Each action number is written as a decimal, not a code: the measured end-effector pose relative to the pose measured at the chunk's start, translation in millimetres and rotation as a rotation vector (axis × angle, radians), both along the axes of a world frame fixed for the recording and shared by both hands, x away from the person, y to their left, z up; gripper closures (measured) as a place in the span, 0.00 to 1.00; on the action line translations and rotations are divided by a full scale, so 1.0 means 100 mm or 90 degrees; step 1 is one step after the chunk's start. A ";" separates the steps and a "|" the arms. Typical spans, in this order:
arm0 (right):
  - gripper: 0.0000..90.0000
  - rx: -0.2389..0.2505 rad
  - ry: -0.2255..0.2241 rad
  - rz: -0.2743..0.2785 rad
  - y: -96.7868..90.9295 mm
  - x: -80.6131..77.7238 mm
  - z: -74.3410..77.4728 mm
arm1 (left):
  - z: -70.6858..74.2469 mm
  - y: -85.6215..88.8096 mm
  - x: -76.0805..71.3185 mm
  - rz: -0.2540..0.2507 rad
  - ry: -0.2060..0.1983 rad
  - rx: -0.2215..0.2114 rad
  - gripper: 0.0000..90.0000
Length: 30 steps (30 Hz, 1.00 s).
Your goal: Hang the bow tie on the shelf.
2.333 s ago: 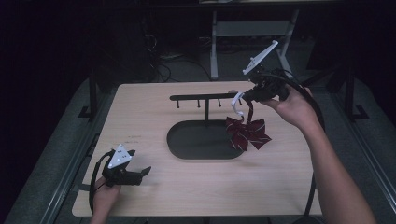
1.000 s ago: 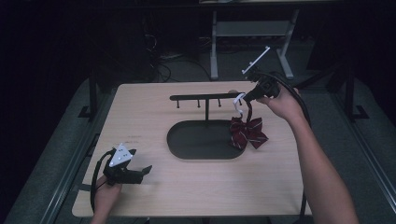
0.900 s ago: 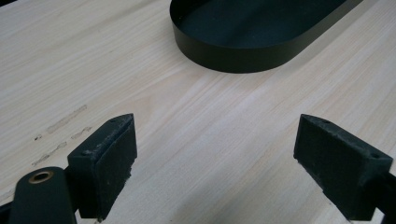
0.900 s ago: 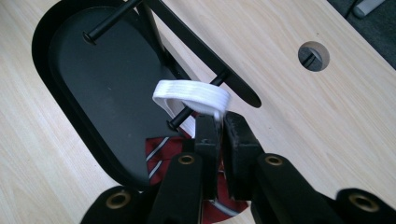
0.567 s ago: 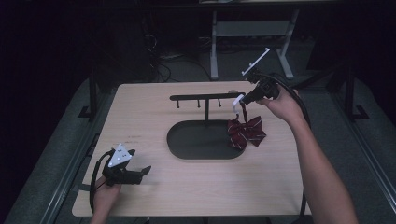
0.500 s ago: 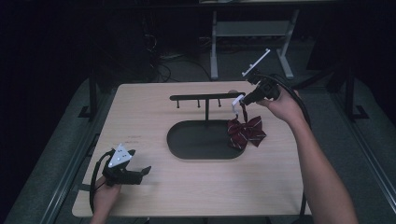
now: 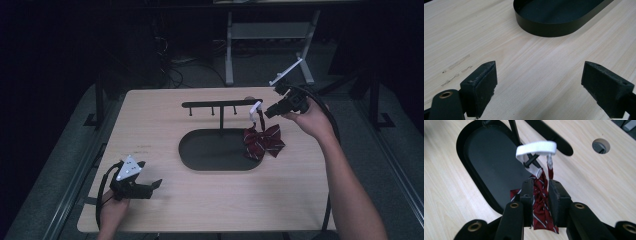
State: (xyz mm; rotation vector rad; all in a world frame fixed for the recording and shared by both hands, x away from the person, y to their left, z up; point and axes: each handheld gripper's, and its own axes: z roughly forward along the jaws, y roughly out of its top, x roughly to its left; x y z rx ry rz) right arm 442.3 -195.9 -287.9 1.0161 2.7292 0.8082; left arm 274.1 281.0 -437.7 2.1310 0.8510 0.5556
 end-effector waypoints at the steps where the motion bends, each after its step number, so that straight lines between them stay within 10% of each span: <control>1: 0.81 0.002 0.001 -0.001 -0.01 -0.01 -0.01 | 0.00 -0.01 0.00 0.001 0.001 -0.002 0.15; 30: 0.65 0.031 0.022 -0.028 -0.26 -0.09 -0.20 | 0.00 0.01 -0.01 0.004 0.000 -0.003 0.15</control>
